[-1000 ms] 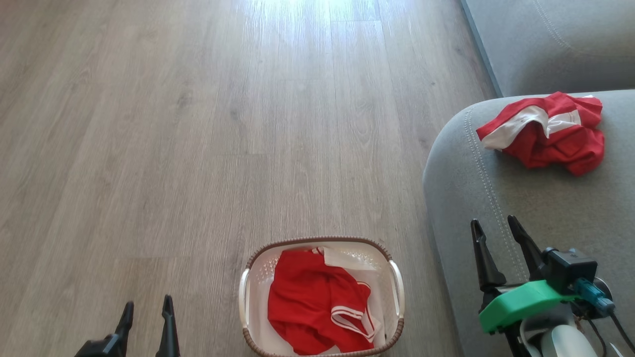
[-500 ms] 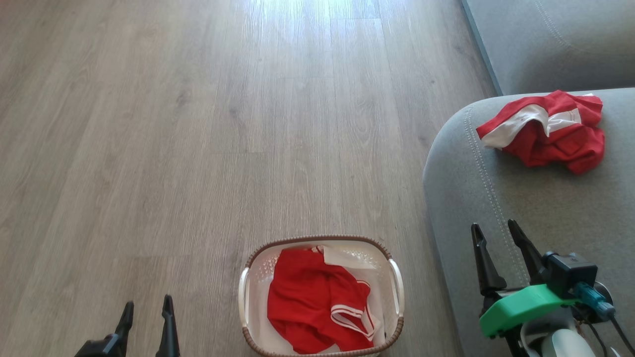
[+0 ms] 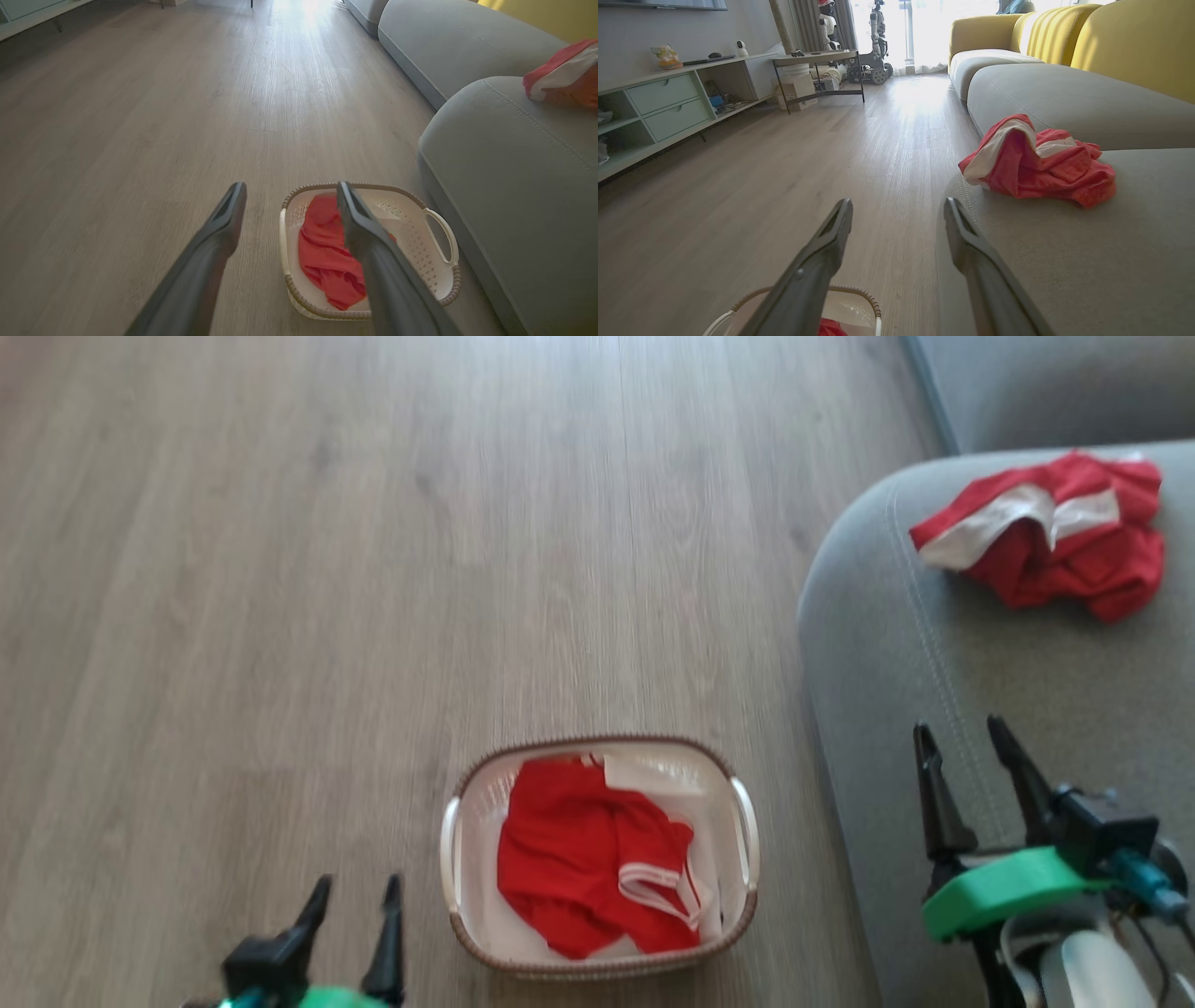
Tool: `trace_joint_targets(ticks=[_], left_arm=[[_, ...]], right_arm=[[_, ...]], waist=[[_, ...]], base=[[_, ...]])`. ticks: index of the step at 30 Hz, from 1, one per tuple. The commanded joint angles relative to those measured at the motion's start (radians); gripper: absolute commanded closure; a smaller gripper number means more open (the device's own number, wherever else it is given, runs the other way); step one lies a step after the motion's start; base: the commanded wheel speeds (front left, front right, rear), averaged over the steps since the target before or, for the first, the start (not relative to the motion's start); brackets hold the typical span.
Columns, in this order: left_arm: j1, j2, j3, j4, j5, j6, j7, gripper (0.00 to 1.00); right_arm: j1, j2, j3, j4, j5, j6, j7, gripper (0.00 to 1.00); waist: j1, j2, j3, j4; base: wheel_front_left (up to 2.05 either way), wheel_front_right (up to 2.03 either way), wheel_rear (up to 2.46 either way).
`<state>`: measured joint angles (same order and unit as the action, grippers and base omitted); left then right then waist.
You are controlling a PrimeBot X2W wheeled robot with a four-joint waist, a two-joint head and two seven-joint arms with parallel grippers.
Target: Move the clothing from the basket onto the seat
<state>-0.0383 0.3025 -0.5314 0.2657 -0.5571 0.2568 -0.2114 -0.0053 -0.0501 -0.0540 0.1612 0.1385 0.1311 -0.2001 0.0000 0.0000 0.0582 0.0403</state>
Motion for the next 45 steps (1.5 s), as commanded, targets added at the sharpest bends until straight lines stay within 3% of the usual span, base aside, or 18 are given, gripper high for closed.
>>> trace_joint_targets(ticks=[1, 15, 24, 32, 45], left_arm=[[-0.074, -0.002, 0.022, -0.011, 0.015, -0.008, 0.001, 0.00], [-0.484, -0.190, -0.111, 0.392, 0.068, -0.157, 0.049, 0.00], [-0.689, -0.243, -0.151, 0.645, 0.064, -0.207, 0.049, 0.00], [-0.800, -0.252, -0.236, 0.799, 0.068, -0.226, 0.062, 0.00], [-0.922, -0.252, -0.368, 0.922, 0.103, -0.193, 0.103, 0.00]], right_arm=[[-0.072, 0.000, 0.019, -0.051, -0.010, 0.000, -0.010, 0.00], [-0.323, 0.000, -0.017, -0.219, -0.061, 0.000, -0.040, 0.00], [-0.450, 0.000, 0.007, -0.301, -0.067, 0.000, -0.049, 0.00], [-0.533, 0.000, 0.051, -0.381, -0.062, 0.000, -0.054, 0.00], [-0.538, 0.000, 0.102, -0.458, -0.041, 0.000, -0.058, 0.00]], waist=[[0.0000, 0.0000, 0.063, -0.016], [0.0000, 0.0000, 0.426, -0.100], [0.0000, 0.0000, 0.627, -0.158], [0.0000, 0.0000, 0.763, -0.193], [0.0000, 0.0000, 0.852, -0.233]], base=[[0.00, 0.00, 0.00], [0.00, 0.00, 0.00], [0.00, 0.00, 0.00], [0.00, 0.00, 0.00], [0.00, 0.00, 0.00]])
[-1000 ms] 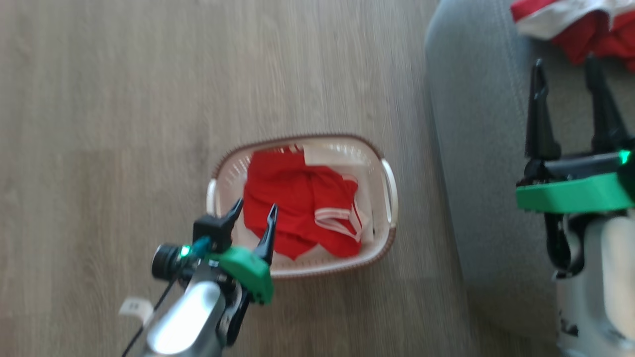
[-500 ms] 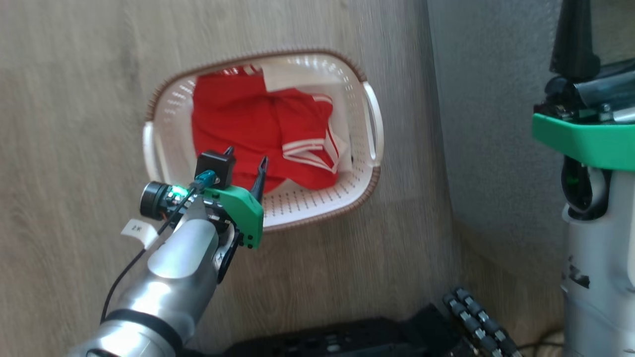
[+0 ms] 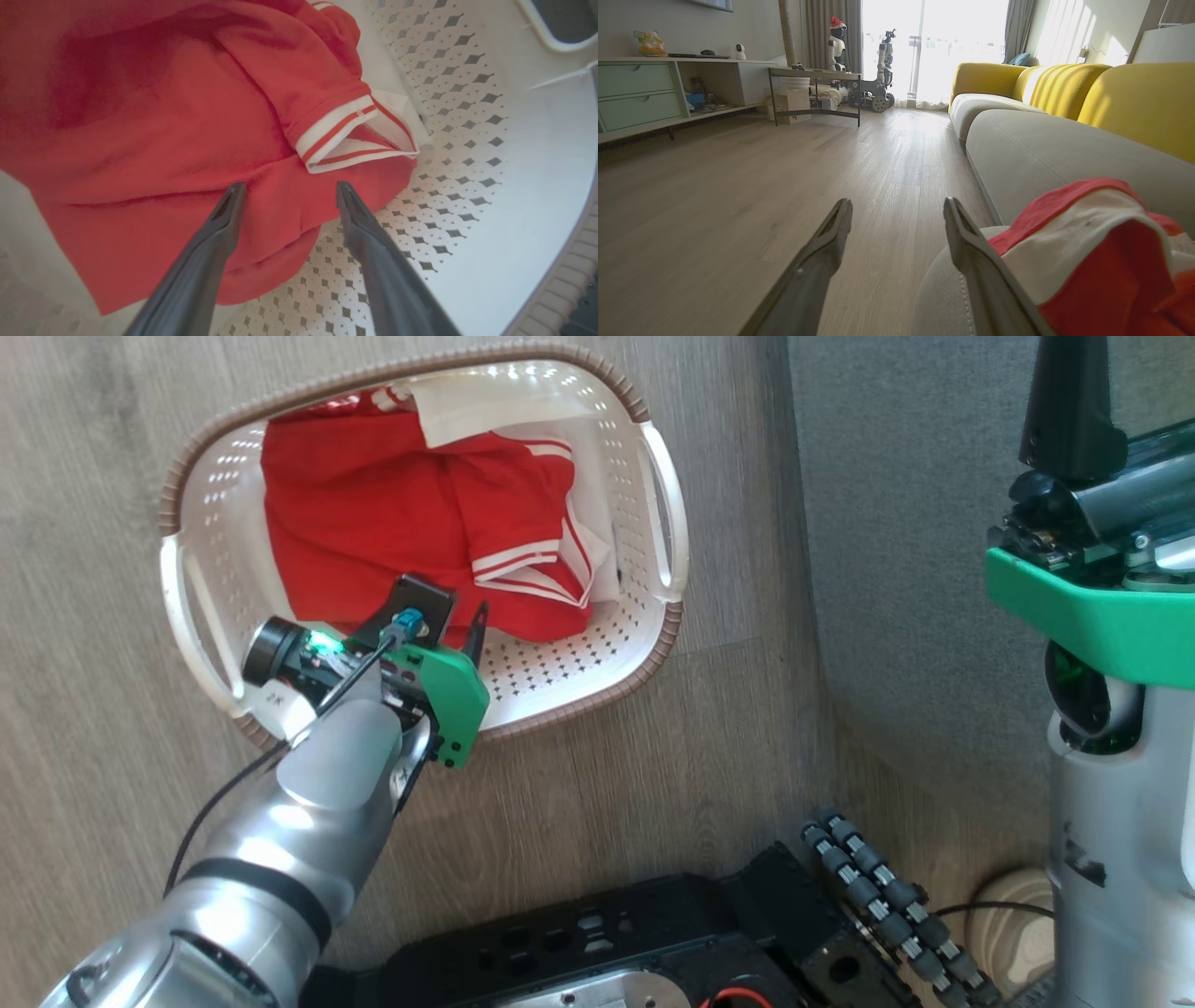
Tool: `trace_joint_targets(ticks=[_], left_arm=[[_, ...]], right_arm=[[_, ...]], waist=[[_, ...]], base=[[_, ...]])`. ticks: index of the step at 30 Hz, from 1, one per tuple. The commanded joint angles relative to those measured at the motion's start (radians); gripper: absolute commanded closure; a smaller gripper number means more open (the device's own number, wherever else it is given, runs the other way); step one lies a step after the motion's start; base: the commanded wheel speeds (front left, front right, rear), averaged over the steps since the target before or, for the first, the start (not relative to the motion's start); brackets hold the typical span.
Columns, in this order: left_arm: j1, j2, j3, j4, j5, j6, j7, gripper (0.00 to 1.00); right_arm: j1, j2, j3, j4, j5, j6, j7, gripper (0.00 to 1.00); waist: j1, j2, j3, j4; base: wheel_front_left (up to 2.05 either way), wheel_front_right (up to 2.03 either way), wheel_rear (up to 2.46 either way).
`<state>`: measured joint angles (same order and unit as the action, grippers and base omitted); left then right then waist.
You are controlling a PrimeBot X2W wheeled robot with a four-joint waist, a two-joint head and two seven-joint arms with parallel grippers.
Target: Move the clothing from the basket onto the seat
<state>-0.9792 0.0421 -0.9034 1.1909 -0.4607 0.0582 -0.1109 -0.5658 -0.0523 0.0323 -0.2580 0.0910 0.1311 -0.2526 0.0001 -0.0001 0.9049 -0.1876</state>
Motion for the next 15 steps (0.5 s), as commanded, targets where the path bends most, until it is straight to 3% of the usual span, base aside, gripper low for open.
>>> trace_joint_targets(ticks=[1, 15], left_arm=[[0.010, 0.008, -0.001, 0.003, 0.008, 0.009, 0.004, 0.00], [-0.068, 0.008, -0.048, 0.078, 0.021, 0.063, 0.069, 0.00]], right_arm=[[0.023, 0.002, 0.017, -0.041, 0.008, 0.000, -0.005, 0.00], [0.028, 0.002, 0.033, -0.060, 0.036, 0.000, -0.009, 0.00]], waist=[[-0.0001, 0.0001, 0.009, -0.008], [-0.0001, 0.0001, 0.055, -0.045]], base=[[0.00, 0.00, 0.00], [0.00, 0.00, 0.00]])
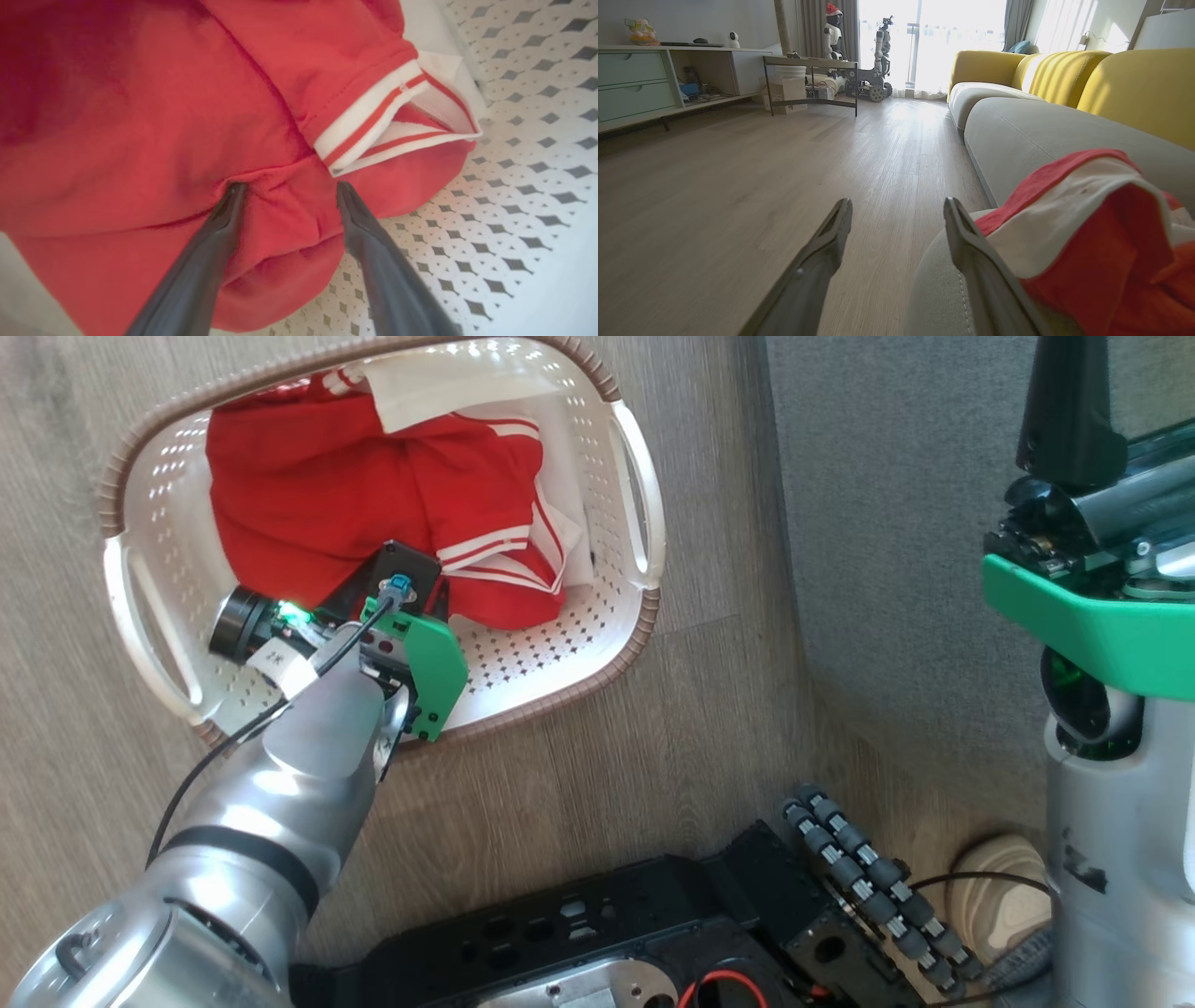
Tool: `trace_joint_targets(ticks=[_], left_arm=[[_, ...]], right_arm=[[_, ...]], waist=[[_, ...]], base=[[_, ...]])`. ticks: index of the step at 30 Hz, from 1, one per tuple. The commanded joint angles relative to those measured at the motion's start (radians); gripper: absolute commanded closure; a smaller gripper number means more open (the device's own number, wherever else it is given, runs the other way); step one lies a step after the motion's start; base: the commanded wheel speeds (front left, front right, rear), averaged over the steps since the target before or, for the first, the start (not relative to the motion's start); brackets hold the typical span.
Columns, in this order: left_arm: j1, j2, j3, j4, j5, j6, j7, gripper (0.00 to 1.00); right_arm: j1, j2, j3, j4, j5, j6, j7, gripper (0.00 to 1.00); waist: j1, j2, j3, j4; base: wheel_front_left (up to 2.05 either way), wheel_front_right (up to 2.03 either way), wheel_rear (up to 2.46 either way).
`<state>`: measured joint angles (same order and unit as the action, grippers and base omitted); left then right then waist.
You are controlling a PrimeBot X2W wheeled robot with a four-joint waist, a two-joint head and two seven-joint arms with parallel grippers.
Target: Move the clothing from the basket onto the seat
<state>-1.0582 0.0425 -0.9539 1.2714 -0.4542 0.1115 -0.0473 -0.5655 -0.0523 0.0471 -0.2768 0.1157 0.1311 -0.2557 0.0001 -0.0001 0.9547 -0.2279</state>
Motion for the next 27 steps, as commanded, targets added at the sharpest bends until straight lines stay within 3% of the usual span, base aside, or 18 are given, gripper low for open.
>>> trace_joint_targets(ticks=[1, 6, 7, 8, 10, 20, 27], left_arm=[[0.008, 0.008, -0.001, 0.001, 0.016, 0.015, 0.012, 0.00], [0.000, 0.008, -0.014, 0.008, 0.024, 0.035, 0.034, 0.00], [-0.002, 0.008, -0.018, 0.009, 0.027, 0.040, 0.037, 0.14], [-0.003, 0.008, -0.021, 0.010, 0.029, 0.044, 0.039, 0.60], [-0.004, 0.008, -0.027, 0.012, 0.031, 0.049, 0.044, 1.00], [0.000, 0.009, -0.035, 0.015, 0.018, 0.044, 0.015, 1.00], [0.032, 0.008, -0.038, -0.061, -0.022, 0.023, -0.054, 1.00]], right_arm=[[0.027, 0.002, 0.018, -0.044, 0.013, 0.000, -0.006, 0.00], [0.026, 0.002, 0.015, -0.052, 0.017, 0.000, -0.006, 0.00], [0.026, 0.002, 0.014, -0.052, 0.019, 0.000, -0.006, 0.00], [0.025, 0.002, 0.014, -0.052, 0.020, 0.000, -0.006, 0.00], [0.024, 0.002, 0.013, -0.052, 0.023, 0.000, -0.006, 0.00], [0.027, 0.002, 0.003, -0.039, 0.031, 0.000, -0.006, 0.00], [0.043, 0.002, 0.000, 0.003, 0.028, 0.000, -0.006, 0.00]], waist=[[-0.0001, 0.0001, 0.008, -0.007], [-0.0001, 0.0001, 0.015, -0.012], [-0.0001, 0.0001, 0.015, -0.013], [-0.0001, 0.0001, 0.016, -0.014], [-0.0001, 0.0001, 0.014, -0.016], [-0.0001, 0.0001, -0.022, -0.014], [-0.0001, 0.0001, -0.117, 0.018]], base=[[0.00, 0.00, 0.00], [0.00, 0.00, 0.00], [0.00, 0.00, 0.00], [0.00, 0.00, 0.00], [0.00, 0.00, 0.00], [0.00, 0.00, 0.00], [0.00, 0.00, 0.00]])
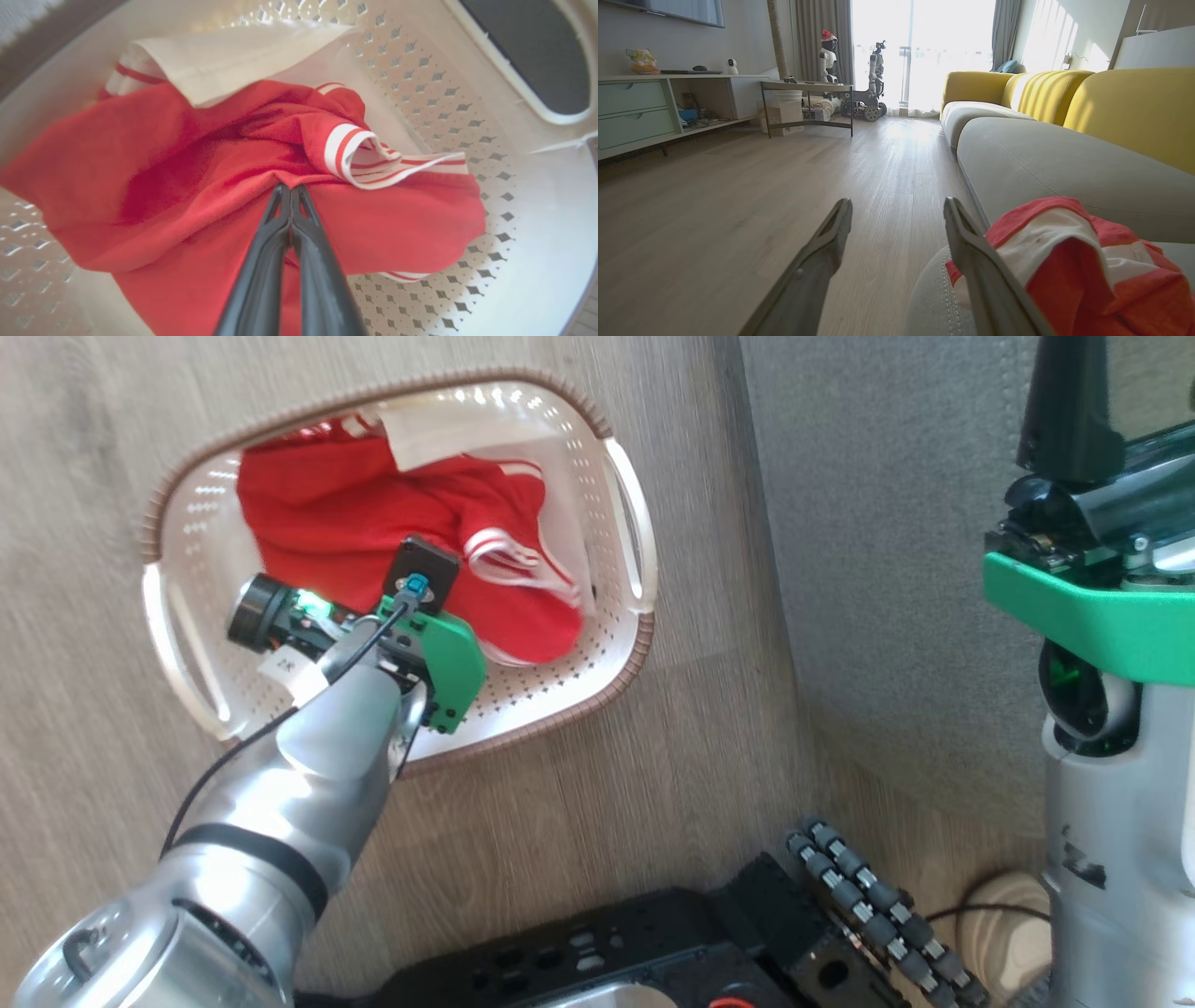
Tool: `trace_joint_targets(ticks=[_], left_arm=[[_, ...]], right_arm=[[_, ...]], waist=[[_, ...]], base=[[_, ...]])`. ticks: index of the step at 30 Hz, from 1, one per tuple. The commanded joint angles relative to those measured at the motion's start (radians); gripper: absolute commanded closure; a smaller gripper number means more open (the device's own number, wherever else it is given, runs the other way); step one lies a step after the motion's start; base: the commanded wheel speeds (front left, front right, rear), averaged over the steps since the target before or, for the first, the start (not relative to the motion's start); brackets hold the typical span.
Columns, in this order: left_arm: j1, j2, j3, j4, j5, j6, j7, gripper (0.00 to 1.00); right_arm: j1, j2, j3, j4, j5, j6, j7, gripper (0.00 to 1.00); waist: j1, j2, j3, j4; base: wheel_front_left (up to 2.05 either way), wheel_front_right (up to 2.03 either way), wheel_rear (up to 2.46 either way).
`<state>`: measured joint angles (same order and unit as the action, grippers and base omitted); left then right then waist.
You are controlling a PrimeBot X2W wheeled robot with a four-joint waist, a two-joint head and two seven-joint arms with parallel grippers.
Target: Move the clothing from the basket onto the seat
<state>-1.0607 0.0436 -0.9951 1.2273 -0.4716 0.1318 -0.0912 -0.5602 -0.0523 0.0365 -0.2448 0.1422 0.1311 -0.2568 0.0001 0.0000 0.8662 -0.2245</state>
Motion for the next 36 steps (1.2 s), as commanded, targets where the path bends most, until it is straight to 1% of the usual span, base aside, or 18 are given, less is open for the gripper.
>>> trace_joint_targets(ticks=[1, 9, 17, 19, 28, 36], left_arm=[[0.043, 0.007, 0.001, -0.031, -0.010, 0.000, -0.020, 1.00], [0.125, 0.007, -0.025, -0.139, -0.065, 0.003, -0.094, 1.00], [0.199, 0.007, -0.040, -0.242, -0.118, 0.025, -0.149, 1.00], [0.205, 0.007, -0.041, -0.253, -0.121, 0.028, -0.153, 1.00], [0.263, 0.007, -0.034, -0.336, -0.147, 0.054, -0.168, 1.00], [0.317, 0.008, -0.014, -0.394, -0.155, 0.064, -0.170, 1.00]], right_arm=[[0.041, 0.002, 0.011, -0.022, 0.000, 0.000, -0.005, 0.00], [0.093, 0.002, 0.006, 0.041, -0.026, 0.000, -0.005, 0.00], [0.168, 0.002, -0.010, 0.103, -0.047, 0.000, -0.005, 0.00], [0.178, 0.002, -0.012, 0.111, -0.049, 0.000, -0.005, 0.00], [0.264, 0.002, -0.035, 0.162, -0.050, 0.000, -0.005, 0.00], [0.334, 0.002, -0.056, 0.194, -0.051, 0.000, -0.005, 0.00]], waist=[[-0.0001, 0.0000, -0.045, 0.021], [-0.0001, 0.0000, -0.193, 0.071], [-0.0001, 0.0000, -0.343, 0.109], [-0.0001, 0.0000, -0.360, 0.112], [-0.0001, 0.0000, -0.505, 0.122], [-0.0001, 0.0000, -0.622, 0.133]], base=[[0.00, 0.00, 0.00], [0.00, 0.00, 0.00], [0.00, 0.00, 0.00], [0.00, 0.00, 0.00], [0.00, 0.00, 0.00], [0.00, 0.00, 0.00]])
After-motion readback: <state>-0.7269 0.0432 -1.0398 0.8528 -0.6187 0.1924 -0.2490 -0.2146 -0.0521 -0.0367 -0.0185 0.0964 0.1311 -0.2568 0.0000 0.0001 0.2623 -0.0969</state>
